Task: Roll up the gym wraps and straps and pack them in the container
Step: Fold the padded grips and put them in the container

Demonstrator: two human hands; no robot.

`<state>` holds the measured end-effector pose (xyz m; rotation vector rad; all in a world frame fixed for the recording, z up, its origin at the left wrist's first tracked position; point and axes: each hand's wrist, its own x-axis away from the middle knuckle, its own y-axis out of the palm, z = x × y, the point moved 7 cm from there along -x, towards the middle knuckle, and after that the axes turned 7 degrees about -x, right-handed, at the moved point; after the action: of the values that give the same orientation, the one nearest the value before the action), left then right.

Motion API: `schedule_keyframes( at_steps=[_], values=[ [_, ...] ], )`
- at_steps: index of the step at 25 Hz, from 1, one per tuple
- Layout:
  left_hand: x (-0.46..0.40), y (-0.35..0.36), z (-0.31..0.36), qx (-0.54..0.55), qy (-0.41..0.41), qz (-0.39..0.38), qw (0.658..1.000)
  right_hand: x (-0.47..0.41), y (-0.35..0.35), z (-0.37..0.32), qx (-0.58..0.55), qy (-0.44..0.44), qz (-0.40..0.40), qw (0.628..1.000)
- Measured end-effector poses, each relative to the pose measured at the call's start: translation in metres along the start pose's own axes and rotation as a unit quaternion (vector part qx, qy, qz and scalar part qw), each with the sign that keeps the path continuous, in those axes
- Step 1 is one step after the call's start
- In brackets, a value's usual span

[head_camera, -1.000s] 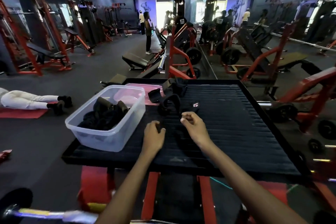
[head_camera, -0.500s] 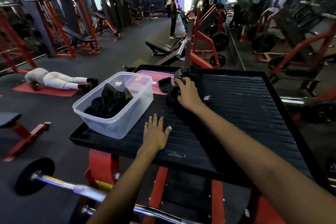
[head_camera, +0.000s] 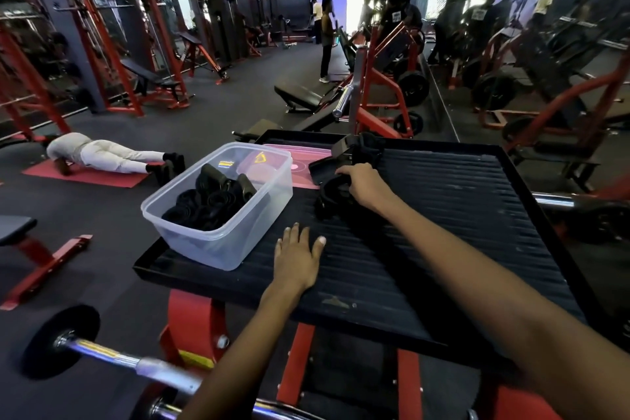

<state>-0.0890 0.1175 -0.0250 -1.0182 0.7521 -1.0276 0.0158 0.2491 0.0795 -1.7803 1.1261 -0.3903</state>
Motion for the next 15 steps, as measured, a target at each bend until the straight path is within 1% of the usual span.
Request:
schedule_keyframes(
  at_steps=[2, 3, 4, 6, 8, 9, 11, 12, 13, 15],
  values=[
    [0.001, -0.011, -0.004, 0.117, -0.021, 0.057, 0.991, 0.02, -0.017, -0.003, -0.031, 0.02, 0.027, 0.999],
    [0.002, -0.017, -0.006, 0.159, -0.028, 0.083, 0.983, 0.033, -0.025, -0.002, -0.044, 0.029, 0.035, 0.998],
    [0.003, -0.02, -0.006, 0.179, -0.025, 0.101, 0.978, 0.047, -0.027, -0.001, -0.048, 0.034, 0.033, 0.998],
    [0.002, -0.022, 0.003, 0.182, 0.003, 0.102, 0.978, 0.074, -0.018, 0.001, -0.03, 0.035, -0.008, 0.999],
    [-0.004, -0.018, 0.016, 0.153, 0.036, 0.072, 0.985, 0.091, -0.004, 0.003, -0.021, 0.038, -0.071, 0.996],
    [-0.009, -0.015, 0.021, 0.132, 0.046, 0.054, 0.989, 0.093, -0.002, 0.005, -0.028, 0.049, -0.111, 0.992],
    [-0.017, -0.007, 0.023, 0.099, 0.051, 0.016, 0.994, 0.082, -0.005, 0.012, -0.078, 0.076, -0.185, 0.977],
    [-0.02, -0.003, 0.021, 0.088, 0.044, 0.003, 0.995, 0.068, -0.01, 0.018, -0.098, 0.085, -0.183, 0.975],
    [-0.021, 0.001, 0.019, 0.074, 0.038, -0.003, 0.997, 0.05, -0.016, 0.026, -0.112, 0.093, -0.145, 0.979],
    [-0.023, 0.005, 0.016, 0.031, 0.035, -0.008, 0.999, 0.007, -0.026, 0.048, -0.134, 0.12, -0.021, 0.983]
  ],
)
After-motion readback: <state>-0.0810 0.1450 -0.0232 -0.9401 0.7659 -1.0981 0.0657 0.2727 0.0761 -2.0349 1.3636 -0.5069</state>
